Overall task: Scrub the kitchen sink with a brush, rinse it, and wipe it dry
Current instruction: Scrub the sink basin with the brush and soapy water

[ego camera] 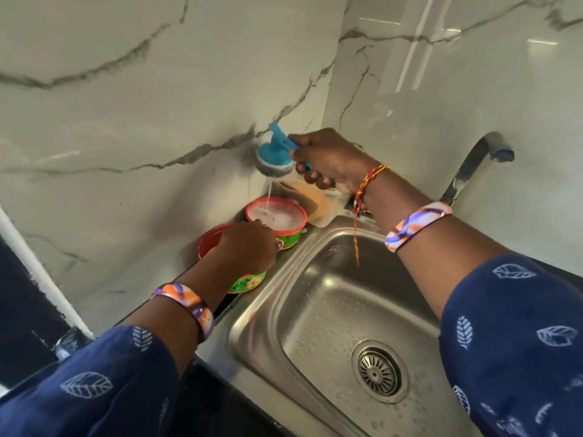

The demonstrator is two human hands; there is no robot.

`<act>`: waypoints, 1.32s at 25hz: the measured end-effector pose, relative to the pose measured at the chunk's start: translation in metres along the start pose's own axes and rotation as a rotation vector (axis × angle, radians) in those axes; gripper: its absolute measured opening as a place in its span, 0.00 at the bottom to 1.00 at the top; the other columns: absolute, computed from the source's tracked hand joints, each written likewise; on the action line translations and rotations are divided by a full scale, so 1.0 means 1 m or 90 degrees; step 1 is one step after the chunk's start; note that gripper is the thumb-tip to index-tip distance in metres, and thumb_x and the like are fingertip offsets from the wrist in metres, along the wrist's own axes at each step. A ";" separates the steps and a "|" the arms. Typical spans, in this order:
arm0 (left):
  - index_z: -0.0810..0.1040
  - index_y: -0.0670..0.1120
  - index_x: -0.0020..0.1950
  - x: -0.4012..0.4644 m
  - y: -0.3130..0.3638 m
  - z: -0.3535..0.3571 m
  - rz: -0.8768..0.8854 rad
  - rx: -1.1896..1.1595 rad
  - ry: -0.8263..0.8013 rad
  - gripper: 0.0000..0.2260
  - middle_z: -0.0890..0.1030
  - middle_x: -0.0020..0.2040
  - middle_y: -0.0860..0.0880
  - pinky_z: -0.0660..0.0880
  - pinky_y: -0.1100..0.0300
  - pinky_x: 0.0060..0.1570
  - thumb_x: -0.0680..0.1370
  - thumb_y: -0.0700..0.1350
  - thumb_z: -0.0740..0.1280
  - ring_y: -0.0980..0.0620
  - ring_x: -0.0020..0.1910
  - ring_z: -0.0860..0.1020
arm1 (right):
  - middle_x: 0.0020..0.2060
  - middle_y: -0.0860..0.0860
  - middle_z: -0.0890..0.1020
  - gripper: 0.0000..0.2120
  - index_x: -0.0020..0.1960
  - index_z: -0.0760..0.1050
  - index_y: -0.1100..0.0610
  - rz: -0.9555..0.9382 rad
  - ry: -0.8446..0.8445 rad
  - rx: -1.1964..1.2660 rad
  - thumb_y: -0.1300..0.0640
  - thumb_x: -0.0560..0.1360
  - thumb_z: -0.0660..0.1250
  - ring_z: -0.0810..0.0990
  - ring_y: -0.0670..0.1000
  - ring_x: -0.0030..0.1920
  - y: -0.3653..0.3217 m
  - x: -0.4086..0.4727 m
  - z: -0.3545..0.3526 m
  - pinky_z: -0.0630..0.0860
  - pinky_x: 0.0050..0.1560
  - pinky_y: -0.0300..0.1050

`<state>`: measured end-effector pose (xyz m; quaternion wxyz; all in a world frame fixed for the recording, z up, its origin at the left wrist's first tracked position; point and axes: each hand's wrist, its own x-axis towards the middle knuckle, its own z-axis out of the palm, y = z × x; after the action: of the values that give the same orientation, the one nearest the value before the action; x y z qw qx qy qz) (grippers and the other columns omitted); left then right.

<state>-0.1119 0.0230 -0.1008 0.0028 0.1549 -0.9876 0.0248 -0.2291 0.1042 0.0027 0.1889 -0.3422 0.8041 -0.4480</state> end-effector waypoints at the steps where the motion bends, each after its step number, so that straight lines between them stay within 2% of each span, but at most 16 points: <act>1: 0.76 0.39 0.57 0.001 0.000 0.000 -0.001 0.004 -0.008 0.17 0.79 0.57 0.41 0.75 0.51 0.54 0.82 0.48 0.54 0.42 0.55 0.78 | 0.29 0.51 0.69 0.20 0.70 0.67 0.56 0.009 -0.006 -0.033 0.64 0.79 0.58 0.64 0.45 0.23 0.009 -0.001 0.007 0.59 0.16 0.31; 5: 0.76 0.42 0.60 0.000 0.004 -0.003 -0.023 0.021 -0.013 0.15 0.78 0.60 0.43 0.74 0.53 0.52 0.82 0.48 0.55 0.43 0.58 0.77 | 0.29 0.47 0.68 0.24 0.71 0.67 0.53 0.045 -0.039 -0.087 0.66 0.77 0.57 0.65 0.45 0.20 0.059 -0.004 0.041 0.59 0.16 0.29; 9: 0.76 0.43 0.60 0.001 0.003 -0.004 -0.035 -0.005 -0.017 0.15 0.77 0.61 0.43 0.73 0.52 0.54 0.81 0.49 0.55 0.43 0.59 0.76 | 0.30 0.52 0.68 0.20 0.68 0.70 0.55 0.062 -0.040 -0.085 0.64 0.77 0.57 0.65 0.47 0.23 0.074 -0.004 0.048 0.59 0.17 0.30; 13: 0.75 0.43 0.61 0.000 0.003 -0.005 -0.033 -0.019 -0.021 0.16 0.76 0.63 0.43 0.72 0.52 0.55 0.81 0.49 0.55 0.43 0.61 0.75 | 0.29 0.51 0.69 0.23 0.71 0.66 0.52 0.064 -0.035 -0.060 0.64 0.77 0.58 0.65 0.47 0.23 0.072 -0.006 0.048 0.58 0.17 0.29; 16: 0.74 0.41 0.62 -0.001 0.003 -0.006 -0.025 -0.006 -0.019 0.17 0.75 0.63 0.42 0.72 0.52 0.57 0.82 0.48 0.54 0.42 0.61 0.75 | 0.28 0.51 0.68 0.22 0.71 0.68 0.55 0.040 -0.007 -0.023 0.65 0.78 0.58 0.65 0.44 0.19 0.047 -0.011 0.030 0.58 0.15 0.30; 19: 0.75 0.40 0.61 0.001 -0.001 -0.003 -0.004 -0.009 -0.013 0.17 0.77 0.61 0.40 0.73 0.50 0.57 0.82 0.48 0.53 0.41 0.59 0.77 | 0.30 0.50 0.69 0.21 0.71 0.67 0.55 -0.006 0.023 0.020 0.64 0.79 0.58 0.64 0.44 0.24 0.015 -0.012 0.004 0.59 0.18 0.31; 21: 0.76 0.40 0.59 0.003 -0.002 0.000 0.000 -0.022 -0.015 0.17 0.78 0.59 0.39 0.74 0.50 0.56 0.82 0.48 0.53 0.41 0.57 0.77 | 0.30 0.50 0.69 0.21 0.71 0.67 0.54 -0.023 0.030 0.055 0.63 0.79 0.58 0.65 0.44 0.23 0.007 -0.014 0.001 0.58 0.18 0.32; 23: 0.75 0.40 0.60 0.003 -0.001 -0.002 -0.007 -0.016 -0.022 0.17 0.77 0.60 0.39 0.73 0.51 0.57 0.81 0.48 0.54 0.41 0.59 0.76 | 0.28 0.49 0.69 0.21 0.70 0.68 0.55 -0.015 0.020 0.013 0.65 0.78 0.58 0.66 0.41 0.18 0.018 -0.019 0.015 0.59 0.16 0.31; 25: 0.75 0.42 0.61 0.000 0.001 -0.004 -0.025 -0.020 -0.022 0.16 0.77 0.62 0.41 0.73 0.51 0.57 0.81 0.48 0.55 0.41 0.61 0.76 | 0.27 0.49 0.70 0.22 0.70 0.68 0.54 0.005 -0.011 -0.043 0.65 0.77 0.58 0.67 0.43 0.19 0.042 -0.025 0.035 0.59 0.15 0.31; 27: 0.75 0.43 0.61 -0.002 0.002 -0.005 -0.028 -0.027 -0.014 0.16 0.76 0.62 0.42 0.72 0.51 0.57 0.81 0.49 0.56 0.42 0.61 0.75 | 0.27 0.49 0.70 0.23 0.71 0.66 0.51 0.026 -0.004 0.026 0.65 0.77 0.58 0.64 0.44 0.22 0.057 -0.030 0.042 0.58 0.16 0.31; 29: 0.75 0.42 0.61 -0.004 0.000 -0.004 -0.020 -0.039 -0.029 0.16 0.76 0.63 0.41 0.72 0.51 0.59 0.81 0.49 0.55 0.42 0.62 0.74 | 0.28 0.50 0.70 0.20 0.69 0.68 0.52 0.045 0.036 0.173 0.64 0.79 0.58 0.63 0.43 0.21 0.057 -0.038 0.033 0.57 0.16 0.31; 32: 0.72 0.43 0.66 -0.003 -0.006 -0.006 -0.019 -0.043 -0.069 0.17 0.71 0.68 0.41 0.69 0.52 0.62 0.81 0.50 0.55 0.42 0.64 0.72 | 0.28 0.50 0.71 0.08 0.56 0.73 0.56 0.044 0.091 0.333 0.58 0.80 0.58 0.65 0.41 0.20 0.061 -0.060 0.004 0.60 0.18 0.32; 33: 0.71 0.44 0.67 -0.002 -0.006 -0.007 -0.023 -0.040 -0.074 0.18 0.70 0.69 0.42 0.69 0.52 0.63 0.81 0.51 0.55 0.43 0.65 0.71 | 0.28 0.50 0.72 0.09 0.54 0.74 0.56 0.065 0.109 0.386 0.56 0.80 0.57 0.66 0.41 0.21 0.069 -0.068 -0.006 0.62 0.19 0.32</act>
<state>-0.1086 0.0184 -0.0933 -0.0493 0.1734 -0.9835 -0.0157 -0.2120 0.1820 -0.0530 0.2358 -0.1906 0.6631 -0.6844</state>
